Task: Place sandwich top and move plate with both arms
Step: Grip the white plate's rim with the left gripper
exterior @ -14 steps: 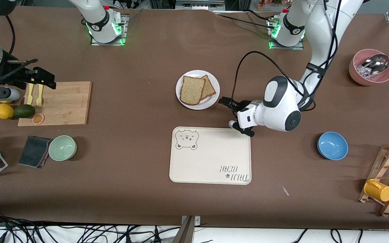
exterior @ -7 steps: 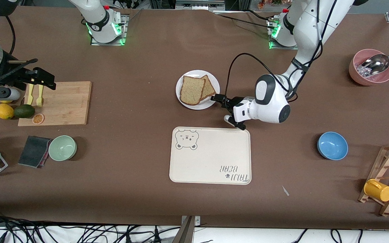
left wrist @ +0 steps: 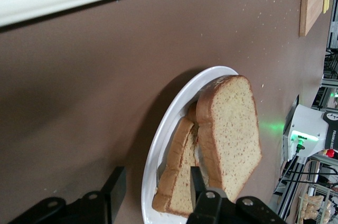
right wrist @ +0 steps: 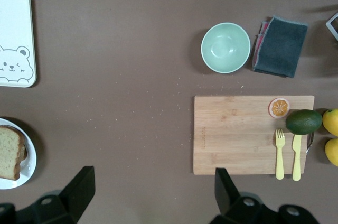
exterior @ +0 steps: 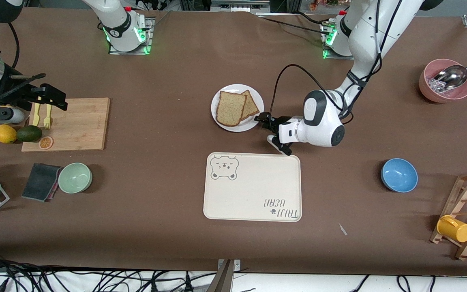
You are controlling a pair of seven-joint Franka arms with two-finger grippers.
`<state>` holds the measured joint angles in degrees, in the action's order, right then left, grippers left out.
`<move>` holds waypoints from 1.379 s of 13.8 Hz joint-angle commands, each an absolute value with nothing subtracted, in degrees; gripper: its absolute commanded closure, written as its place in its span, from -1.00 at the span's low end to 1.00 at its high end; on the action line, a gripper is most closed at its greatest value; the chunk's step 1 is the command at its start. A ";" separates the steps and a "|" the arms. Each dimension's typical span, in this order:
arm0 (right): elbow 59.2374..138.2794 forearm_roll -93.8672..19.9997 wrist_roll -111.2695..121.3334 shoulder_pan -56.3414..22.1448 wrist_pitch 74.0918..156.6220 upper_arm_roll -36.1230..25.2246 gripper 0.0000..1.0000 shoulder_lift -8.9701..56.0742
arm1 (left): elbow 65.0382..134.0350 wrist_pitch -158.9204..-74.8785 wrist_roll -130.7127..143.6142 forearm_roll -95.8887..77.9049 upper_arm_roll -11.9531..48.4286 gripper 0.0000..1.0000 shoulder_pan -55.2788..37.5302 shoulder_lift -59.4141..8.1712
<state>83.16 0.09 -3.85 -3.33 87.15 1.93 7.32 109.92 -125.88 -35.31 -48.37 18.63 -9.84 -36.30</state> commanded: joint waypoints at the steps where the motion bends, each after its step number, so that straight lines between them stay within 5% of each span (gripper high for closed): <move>1: 82.79 -0.26 -3.42 -2.90 87.19 1.93 -1.00 6.68 | 110.74 -128.75 -38.23 -50.63 18.54 -0.15 -10.98 -36.91; 12: 82.53 1.32 -4.13 -3.60 88.33 2.46 -1.00 8.35 | 112.41 -130.25 -42.62 -54.04 18.54 -0.04 -12.83 -37.62; 14: 82.71 1.41 -4.04 -3.60 89.12 2.46 -1.00 9.05 | 112.33 -130.25 -45.60 -56.59 18.54 0.34 -12.92 -38.14; 19: 82.79 1.49 -4.04 -3.60 89.30 2.46 -1.00 9.67 | 112.32 -133.68 -49.39 -57.66 18.46 0.69 -14.15 -39.64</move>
